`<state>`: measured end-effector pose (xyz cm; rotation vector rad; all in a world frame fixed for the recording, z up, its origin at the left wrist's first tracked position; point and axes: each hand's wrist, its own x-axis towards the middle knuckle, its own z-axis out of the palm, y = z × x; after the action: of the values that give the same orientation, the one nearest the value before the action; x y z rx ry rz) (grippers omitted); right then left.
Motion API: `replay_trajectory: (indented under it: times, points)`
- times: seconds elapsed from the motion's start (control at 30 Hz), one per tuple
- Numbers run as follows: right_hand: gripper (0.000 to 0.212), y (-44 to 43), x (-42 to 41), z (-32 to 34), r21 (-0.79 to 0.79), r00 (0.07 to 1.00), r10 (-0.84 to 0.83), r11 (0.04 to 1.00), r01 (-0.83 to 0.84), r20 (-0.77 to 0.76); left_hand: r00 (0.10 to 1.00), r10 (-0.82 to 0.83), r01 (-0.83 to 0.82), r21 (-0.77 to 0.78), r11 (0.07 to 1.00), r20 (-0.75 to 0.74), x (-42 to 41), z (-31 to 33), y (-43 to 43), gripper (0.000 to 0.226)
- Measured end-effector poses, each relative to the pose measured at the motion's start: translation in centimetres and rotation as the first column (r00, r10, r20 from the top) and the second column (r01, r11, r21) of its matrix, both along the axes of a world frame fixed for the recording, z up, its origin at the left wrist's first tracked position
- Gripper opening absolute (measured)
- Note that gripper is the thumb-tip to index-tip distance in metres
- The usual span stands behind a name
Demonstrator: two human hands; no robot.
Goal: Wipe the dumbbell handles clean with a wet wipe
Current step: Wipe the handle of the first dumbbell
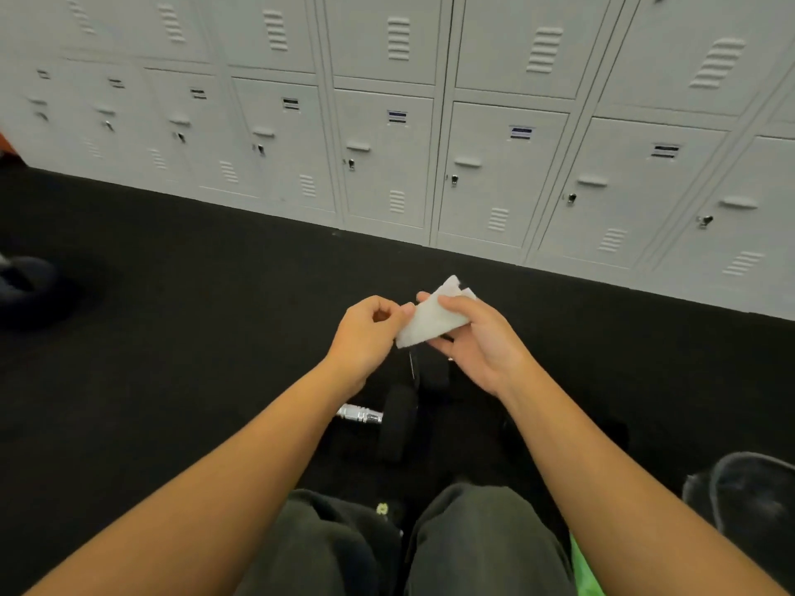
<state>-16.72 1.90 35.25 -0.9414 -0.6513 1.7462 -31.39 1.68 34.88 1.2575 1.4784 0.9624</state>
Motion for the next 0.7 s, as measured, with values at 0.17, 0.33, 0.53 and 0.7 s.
replay_trajectory:
  times: [0.17, 0.33, 0.53, 0.7]
  points:
    - [0.03, 1.5, -1.7, -0.9, 0.021, 0.996, 0.084, 0.996, -0.084, 0.014, 0.991, 0.113, -0.113, 0.004, 0.994, 0.067, -1.6, -0.7, 1.2, 0.019]
    - [0.038, 4.2, -3.7, -3.2, -0.039, 0.961, 0.268, 0.963, -0.266, 0.065, 0.984, 0.174, -0.175, 0.024, 0.984, 0.03, -4.3, -3.4, 3.1, 0.018]
    - [0.02, 8.1, -8.1, -8.7, -0.16, 0.926, 0.296, 0.951, -0.263, 0.236, 0.976, 0.214, -0.213, -0.022, 0.977, 0.033, -8.8, -9.3, 5.8, 0.016]
    - [0.018, 11.2, -10.9, -14.5, -0.232, 0.918, 0.304, 0.941, -0.247, 0.254, 0.977, 0.211, -0.212, -0.042, 0.976, -0.024, -11.8, -15.7, 7.6, 0.018]
